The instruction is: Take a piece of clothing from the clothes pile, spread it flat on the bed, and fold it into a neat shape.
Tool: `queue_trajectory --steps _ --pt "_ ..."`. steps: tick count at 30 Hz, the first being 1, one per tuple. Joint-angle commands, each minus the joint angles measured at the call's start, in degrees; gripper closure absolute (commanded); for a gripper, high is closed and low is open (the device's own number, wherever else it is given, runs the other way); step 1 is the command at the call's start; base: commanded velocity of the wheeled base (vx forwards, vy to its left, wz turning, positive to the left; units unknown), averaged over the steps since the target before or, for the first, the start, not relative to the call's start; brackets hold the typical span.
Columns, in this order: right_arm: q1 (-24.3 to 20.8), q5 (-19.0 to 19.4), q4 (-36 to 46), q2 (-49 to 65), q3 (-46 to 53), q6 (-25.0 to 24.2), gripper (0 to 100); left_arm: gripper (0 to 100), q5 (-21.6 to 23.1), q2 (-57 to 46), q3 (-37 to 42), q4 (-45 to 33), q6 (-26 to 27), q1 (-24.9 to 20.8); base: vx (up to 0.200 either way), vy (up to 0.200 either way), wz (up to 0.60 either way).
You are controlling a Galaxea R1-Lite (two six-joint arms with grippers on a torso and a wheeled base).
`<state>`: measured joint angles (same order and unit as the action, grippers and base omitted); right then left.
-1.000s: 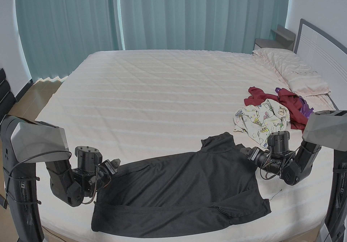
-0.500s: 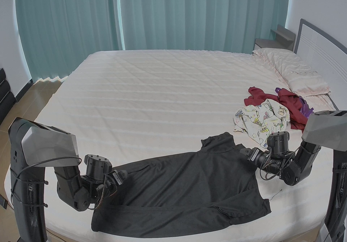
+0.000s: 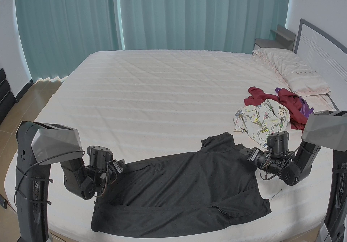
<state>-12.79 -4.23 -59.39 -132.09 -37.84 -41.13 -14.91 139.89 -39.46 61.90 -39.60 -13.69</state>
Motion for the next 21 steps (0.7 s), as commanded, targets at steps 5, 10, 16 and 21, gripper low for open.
queue_trajectory --steps 5,10,16,21 --pt "0.0 0.0 -0.2 -0.1 0.1 0.0 0 0 -1.9 1.3 -11.4 -6.6 0.1 6.9 0.0 0.0 0.0" --pt "0.0 0.0 -0.2 0.1 0.1 -0.1 0 0 -2.1 2.7 -15.1 -8.2 0.0 11.0 0.0 0.0 0.0" --pt "0.0 0.0 -0.1 0.1 0.1 0.0 0 0 -1.9 2.1 -13.7 -8.4 -0.2 12.2 0.0 0.0 0.0" --pt "0.0 0.3 0.1 0.2 -0.1 0.6 0 0 6.6 -2.0 -11.0 -9.3 0.0 14.1 0.0 0.0 0.0"
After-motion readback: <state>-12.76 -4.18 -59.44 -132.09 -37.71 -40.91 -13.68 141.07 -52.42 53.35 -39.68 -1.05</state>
